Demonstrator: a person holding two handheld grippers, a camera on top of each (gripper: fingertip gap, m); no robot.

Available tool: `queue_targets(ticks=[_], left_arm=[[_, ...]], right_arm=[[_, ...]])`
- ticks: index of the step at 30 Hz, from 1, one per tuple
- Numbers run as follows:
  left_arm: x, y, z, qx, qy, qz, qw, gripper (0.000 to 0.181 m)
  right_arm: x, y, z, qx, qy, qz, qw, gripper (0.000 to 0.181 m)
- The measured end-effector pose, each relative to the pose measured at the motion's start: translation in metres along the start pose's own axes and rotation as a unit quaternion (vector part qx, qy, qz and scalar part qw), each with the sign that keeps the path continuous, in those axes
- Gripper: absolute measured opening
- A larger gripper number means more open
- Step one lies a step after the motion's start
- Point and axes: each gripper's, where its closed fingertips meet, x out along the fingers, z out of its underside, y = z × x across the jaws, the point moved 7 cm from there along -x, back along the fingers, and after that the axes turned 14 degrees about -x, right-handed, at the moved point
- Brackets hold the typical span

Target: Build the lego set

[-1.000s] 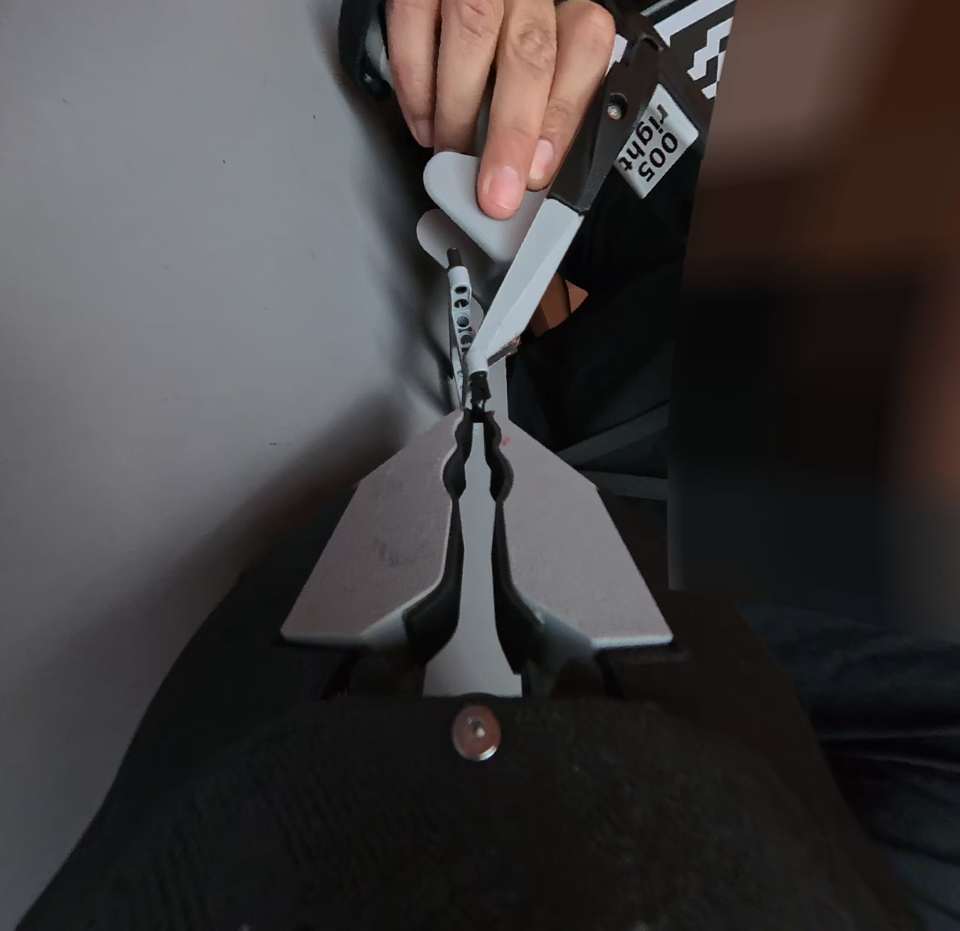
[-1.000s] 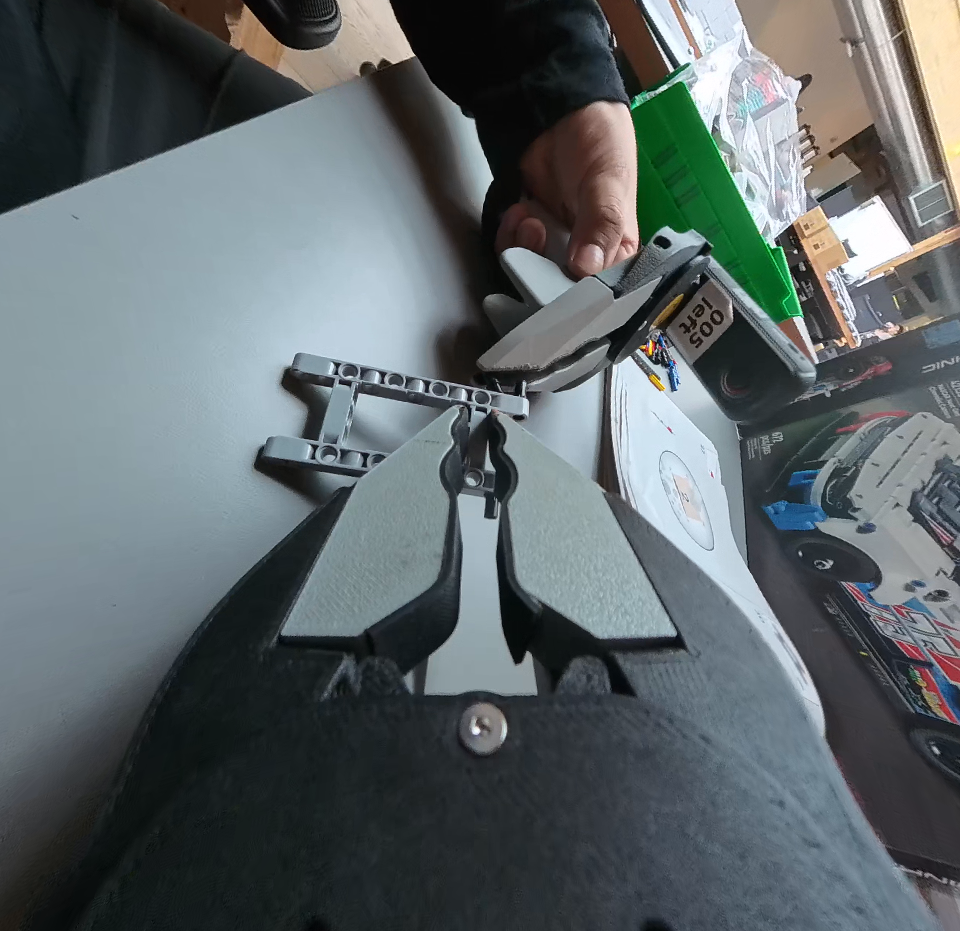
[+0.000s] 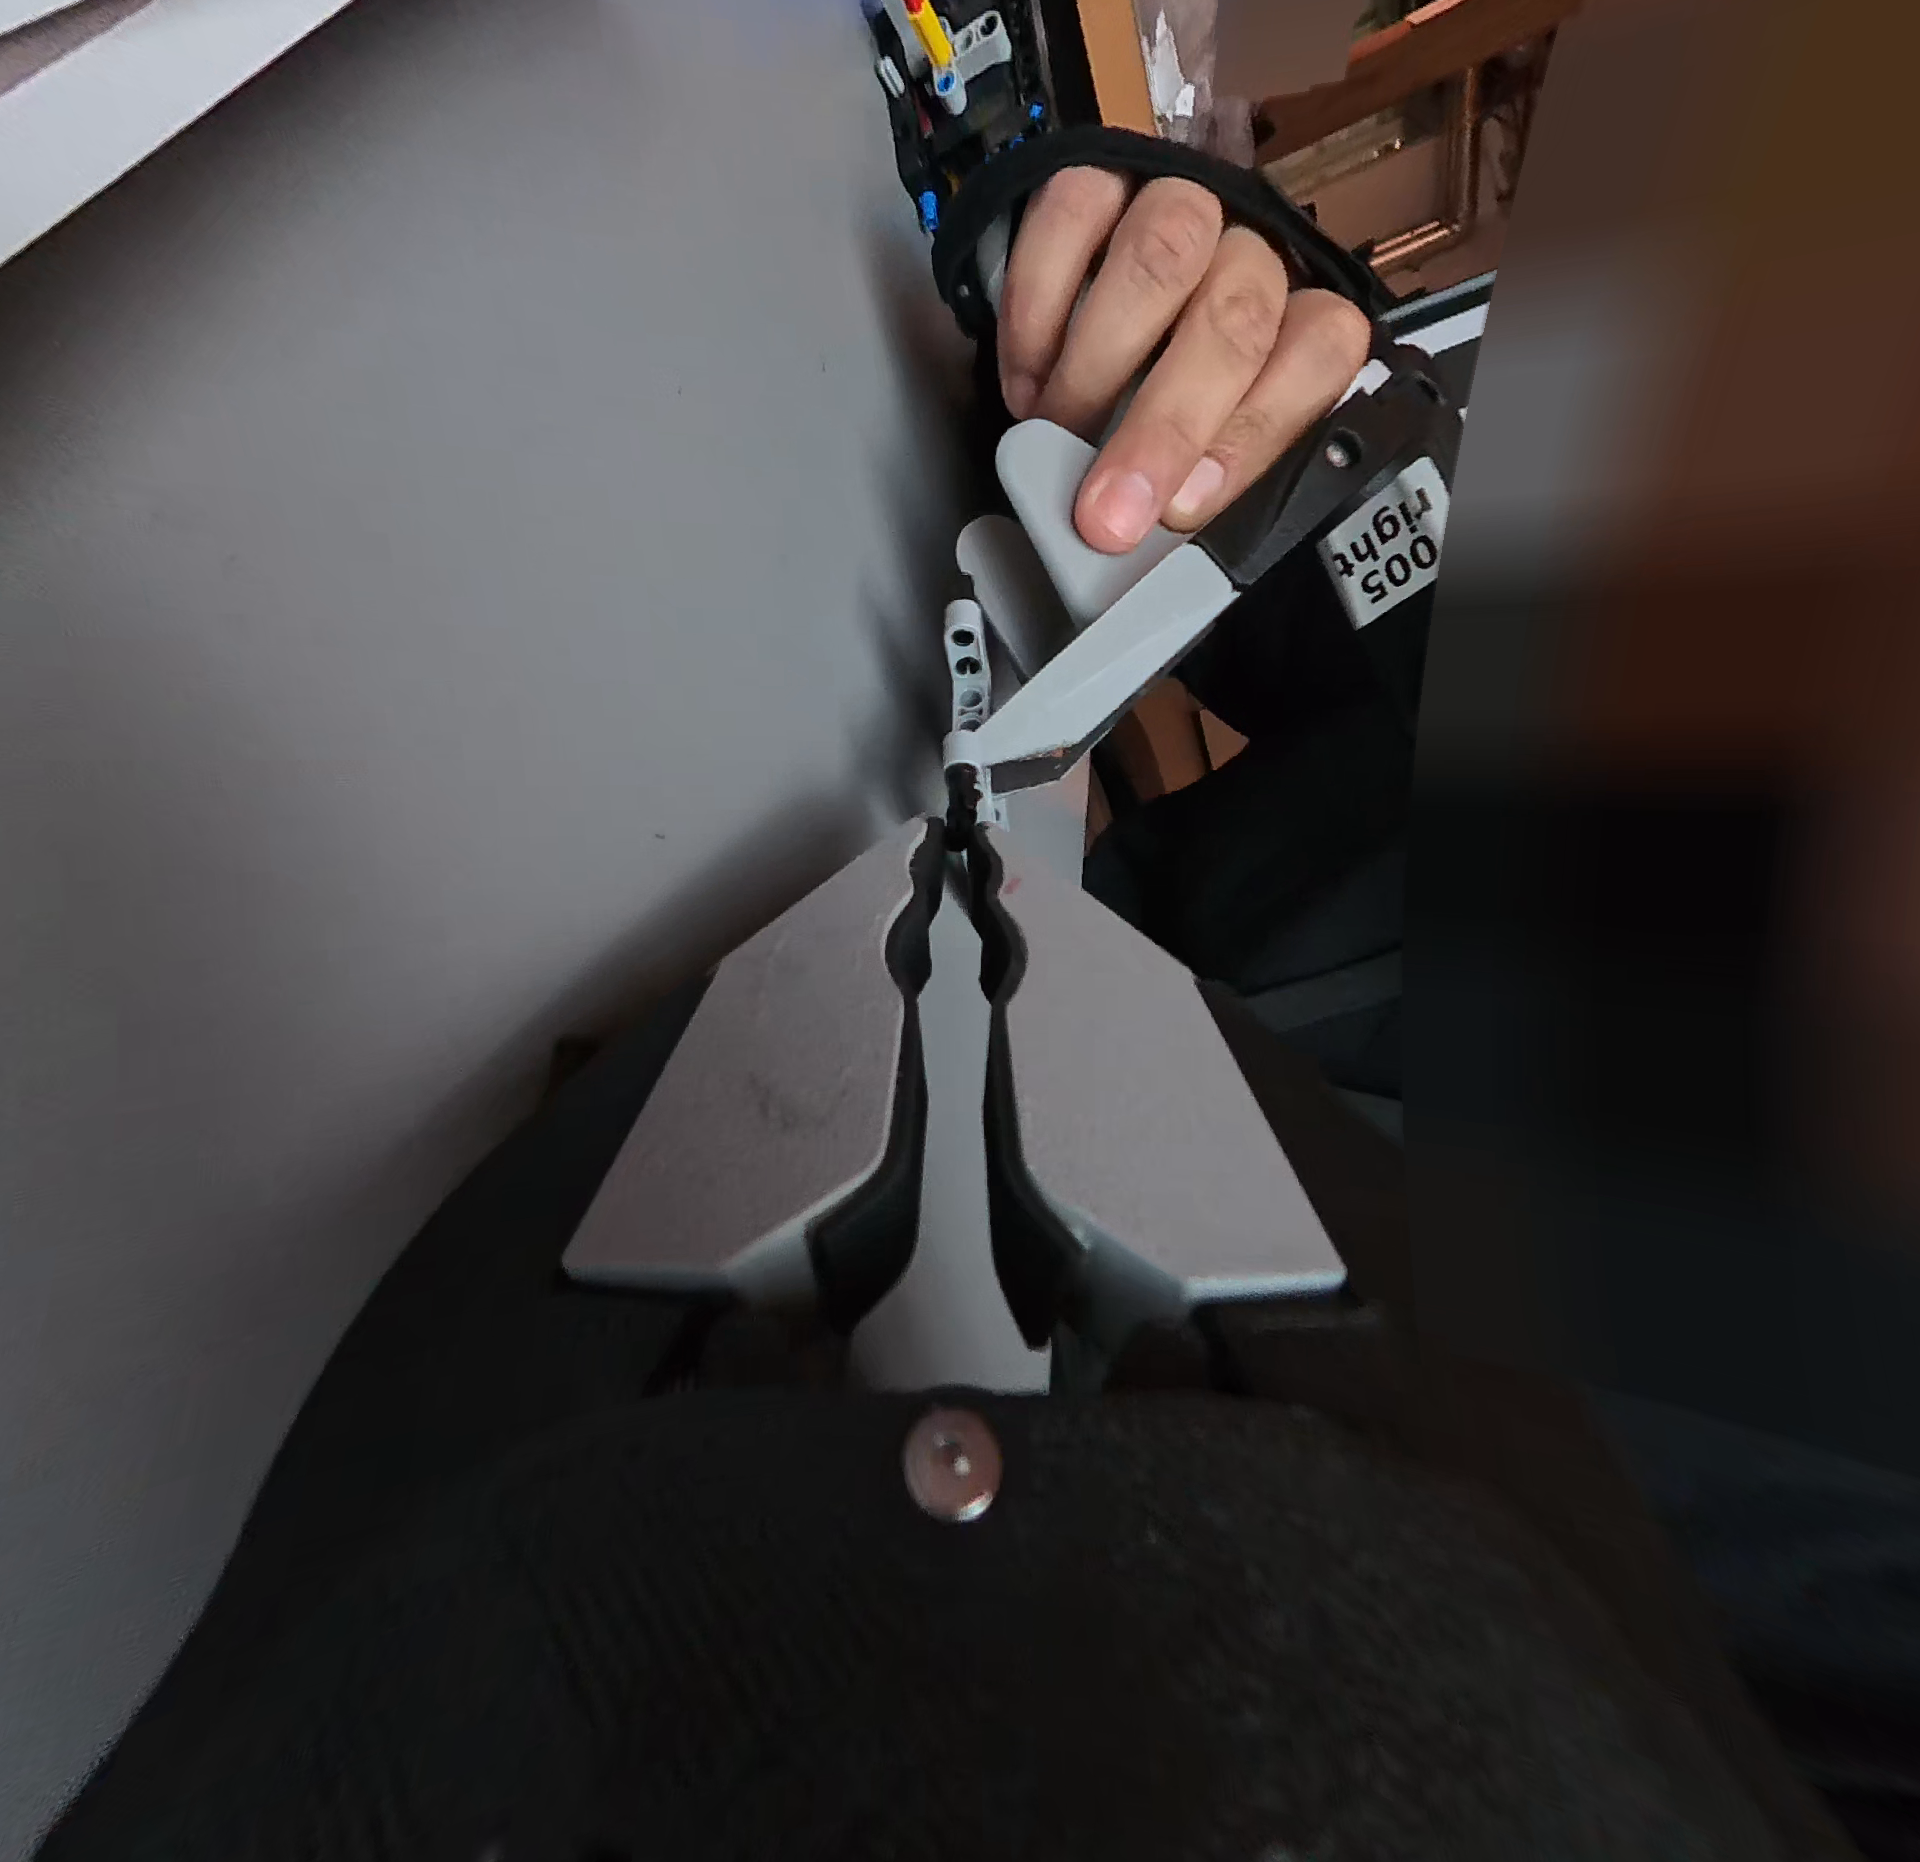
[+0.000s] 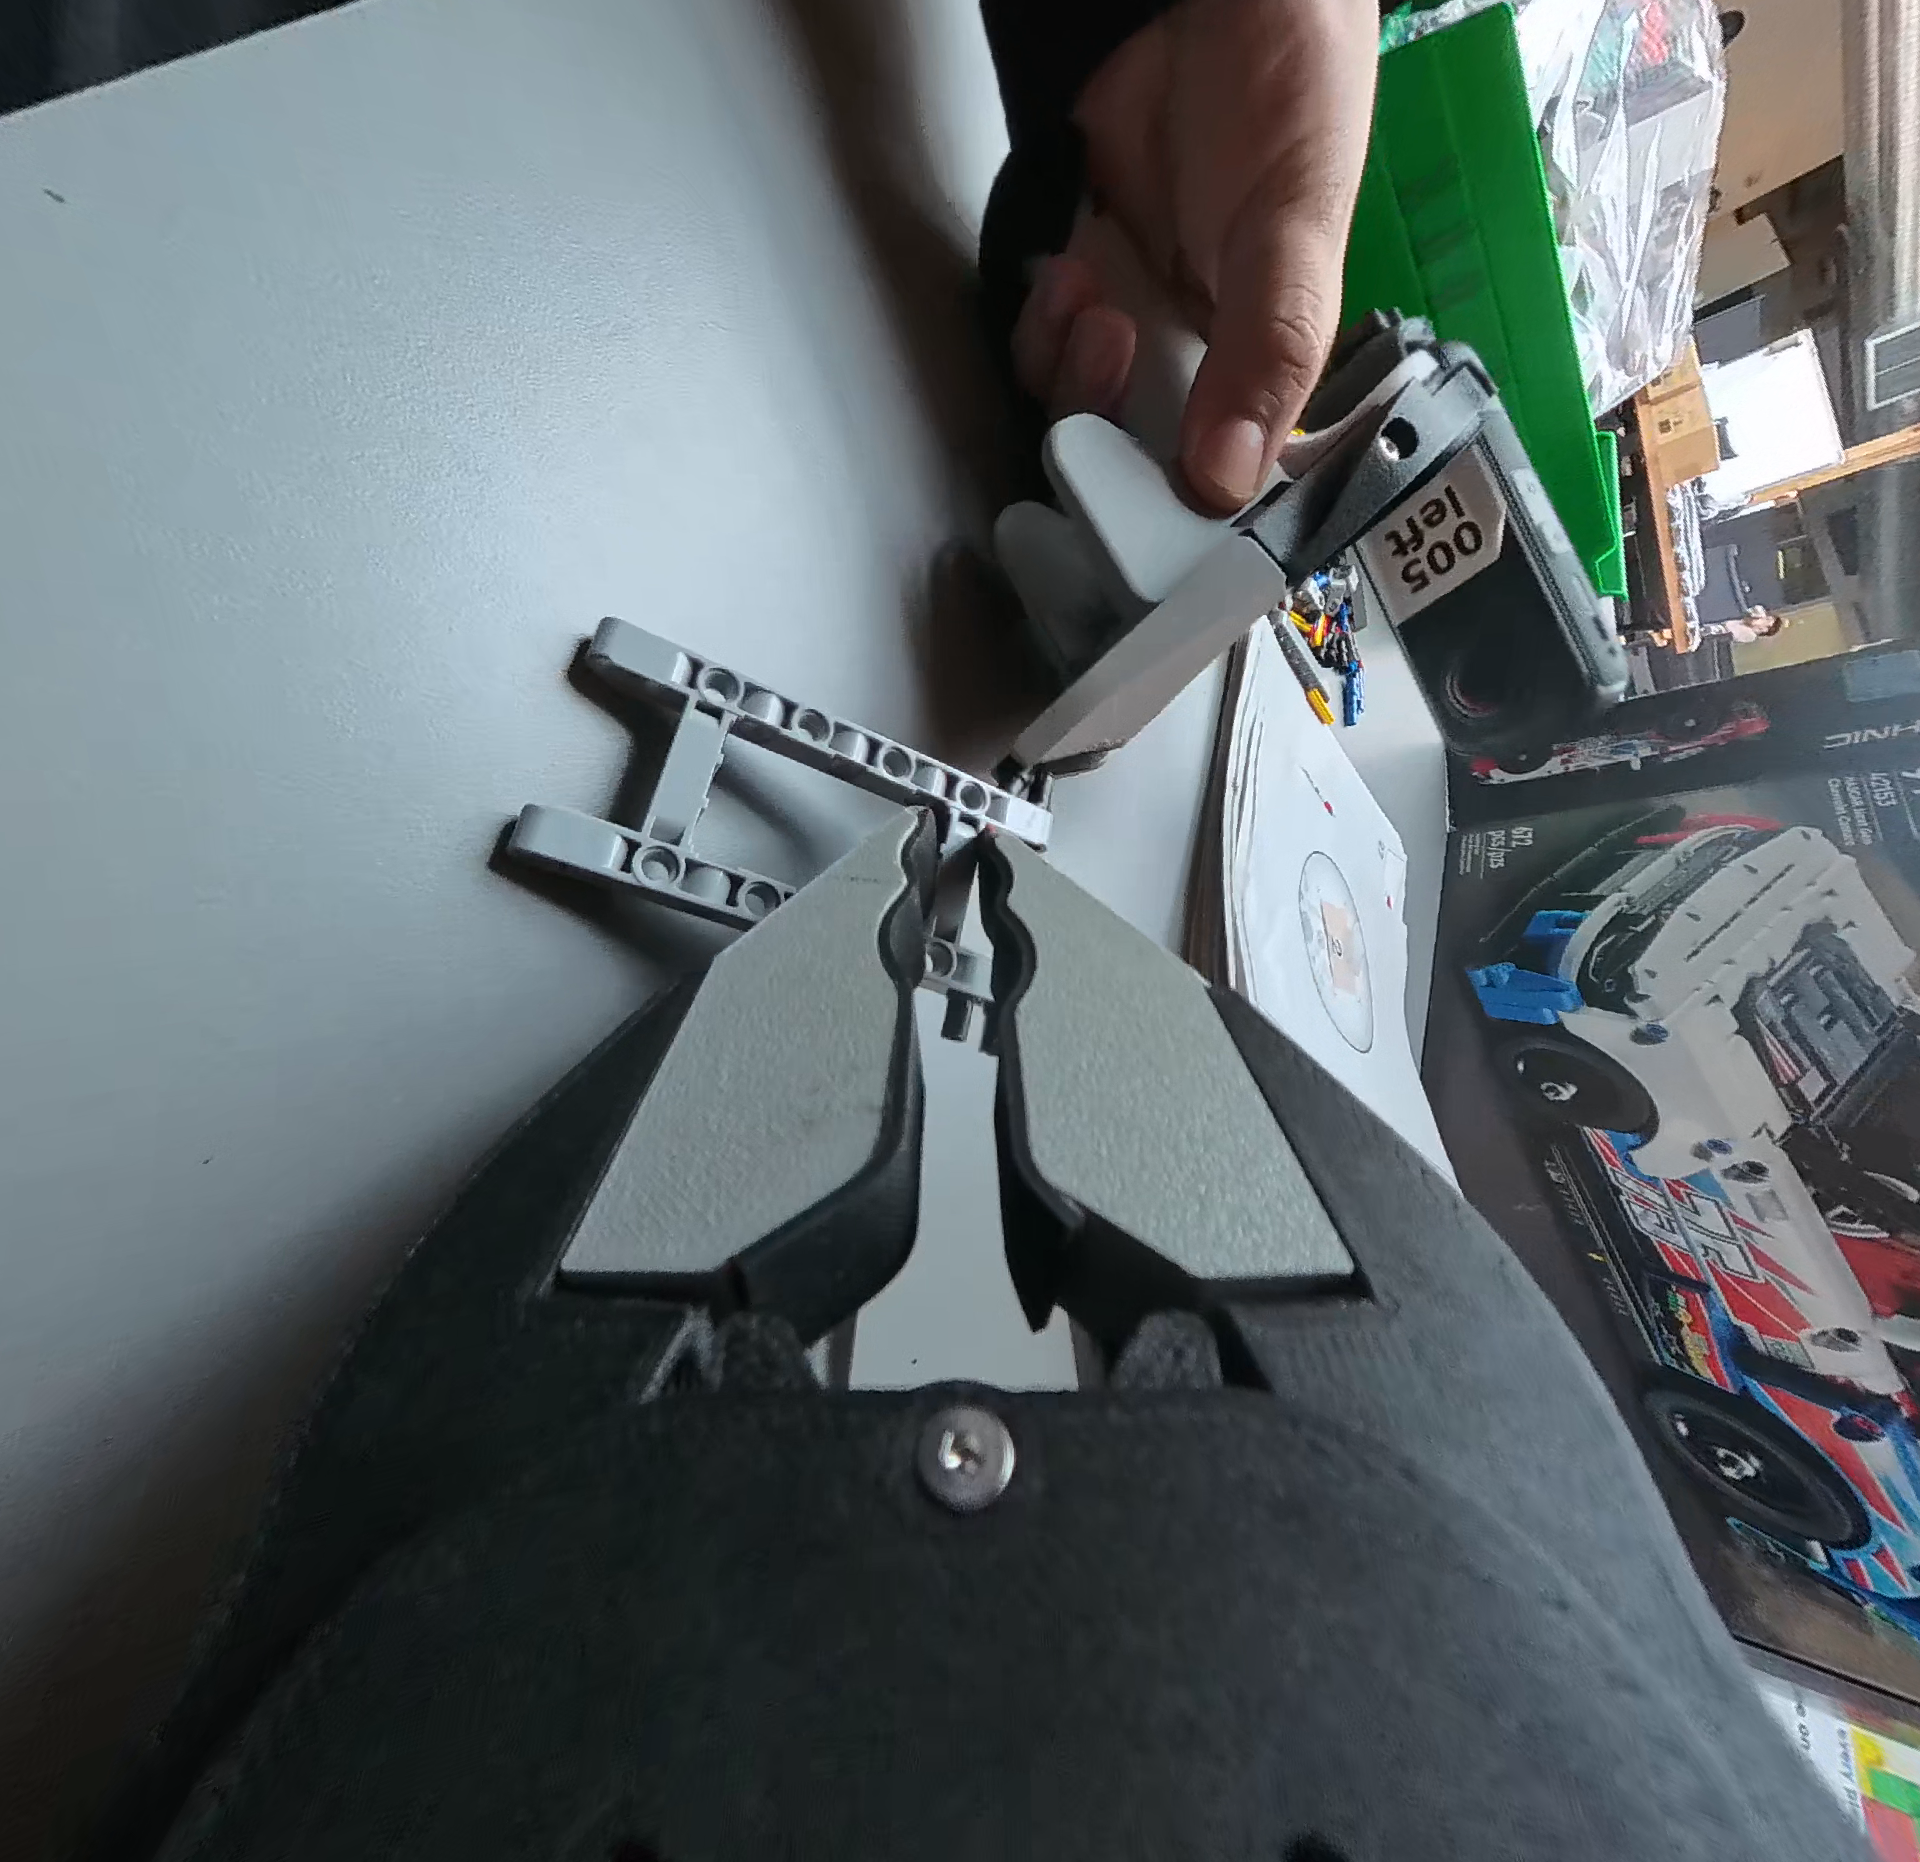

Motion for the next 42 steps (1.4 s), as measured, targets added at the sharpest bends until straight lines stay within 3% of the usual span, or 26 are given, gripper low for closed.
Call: queue_targets(ticks=[11, 25, 29, 32, 37, 42], left_arm=[[-0.001, -0.001, 0.001, -0.003, 0.037, -0.019, 0.999, 0.001], [0.008, 0.003, 0.004, -0.005, 0.020, -0.001, 1.000, 0.001], [0.005, -0.001, 0.007, 0.018, 0.013, -0.053, 0.998, 0.002], [0.005, -0.002, 0.012, 0.047, 0.000, -0.089, 0.995, 0.002], [0.002, -0.002, 0.017, 0.083, -0.017, -0.128, 0.988, 0.002], [0.005, 0.006, 0.021, 0.104, -0.043, -0.136, 0.984, 0.002]], right_arm=[[0.003, 0.000, 0.004, 0.020, -0.026, 0.006, 0.999, 0.004], [0.002, 0.002, 0.005, 0.002, -0.016, 0.021, 1.000, 0.004], [0.009, -0.003, 0.012, 0.027, -0.036, -0.024, 0.999, 0.004], [0.014, -0.002, 0.017, 0.039, -0.052, -0.016, 0.998, 0.005], [0.008, 0.005, 0.022, 0.100, -0.033, -0.035, 0.994, 0.017], [0.002, 0.017, 0.011, 0.155, 0.031, -0.042, 0.987, 0.013]])
